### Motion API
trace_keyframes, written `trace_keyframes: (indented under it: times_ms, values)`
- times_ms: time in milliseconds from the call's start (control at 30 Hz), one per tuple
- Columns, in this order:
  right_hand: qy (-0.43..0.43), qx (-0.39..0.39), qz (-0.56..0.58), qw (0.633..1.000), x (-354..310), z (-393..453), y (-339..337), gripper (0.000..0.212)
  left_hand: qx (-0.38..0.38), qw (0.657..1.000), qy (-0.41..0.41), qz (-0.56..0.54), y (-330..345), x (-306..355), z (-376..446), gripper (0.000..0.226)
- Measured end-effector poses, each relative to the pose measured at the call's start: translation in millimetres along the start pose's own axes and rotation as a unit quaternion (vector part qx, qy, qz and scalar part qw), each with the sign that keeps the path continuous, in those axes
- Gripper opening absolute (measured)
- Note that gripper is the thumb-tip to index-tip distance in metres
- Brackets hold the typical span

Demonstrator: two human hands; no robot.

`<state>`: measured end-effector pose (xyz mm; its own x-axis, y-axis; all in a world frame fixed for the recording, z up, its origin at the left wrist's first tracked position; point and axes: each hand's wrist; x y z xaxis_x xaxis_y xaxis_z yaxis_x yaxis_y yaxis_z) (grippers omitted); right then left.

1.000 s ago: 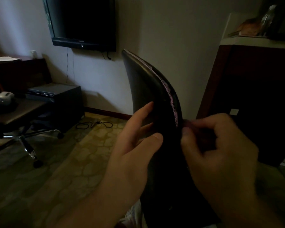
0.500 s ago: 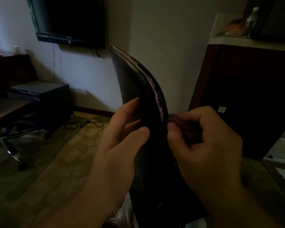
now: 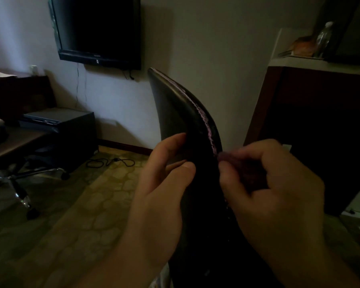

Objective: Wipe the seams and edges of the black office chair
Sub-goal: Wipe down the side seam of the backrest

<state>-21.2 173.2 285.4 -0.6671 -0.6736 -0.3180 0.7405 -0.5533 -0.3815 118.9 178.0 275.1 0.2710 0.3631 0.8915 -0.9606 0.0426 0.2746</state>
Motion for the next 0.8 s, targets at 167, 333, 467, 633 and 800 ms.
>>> trace_keyframes:
  times_ms: [167, 333, 467, 633, 800]
  values:
    - [-0.027, -0.034, -0.003, 0.999, -5, -1, 4, 0.016, -0.002, 1.0, 0.006, 0.0, -1, 2, -2, 0.059]
    - [0.011, -0.001, 0.02, 1.0, -4, 1, 1, 0.015, -0.002, 1.0, 0.012, 0.016, -2, 1, -1, 0.056]
    - [-0.019, -0.031, -0.005, 0.999, -6, -1, 0, 0.015, -0.002, 0.999, 0.015, 0.038, -2, 1, -2, 0.043]
    - [-0.003, -0.044, 0.012, 0.999, -12, 1, 1, 0.016, 0.024, 0.998, 0.024, 0.046, -2, 5, -5, 0.041]
    - [0.043, -0.005, 0.032, 0.999, -12, 3, 1, 0.015, 0.009, 0.998, 0.038, 0.057, -2, 9, -7, 0.044]
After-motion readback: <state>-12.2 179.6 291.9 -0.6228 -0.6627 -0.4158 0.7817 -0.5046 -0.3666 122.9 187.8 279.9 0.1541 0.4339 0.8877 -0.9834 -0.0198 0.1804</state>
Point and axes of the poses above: each hand's wrist, its own z-axis towards the middle knuckle, its own y-axis out of the palm, x = y × z, and after that the axes turned 5 degrees about z, right-handed
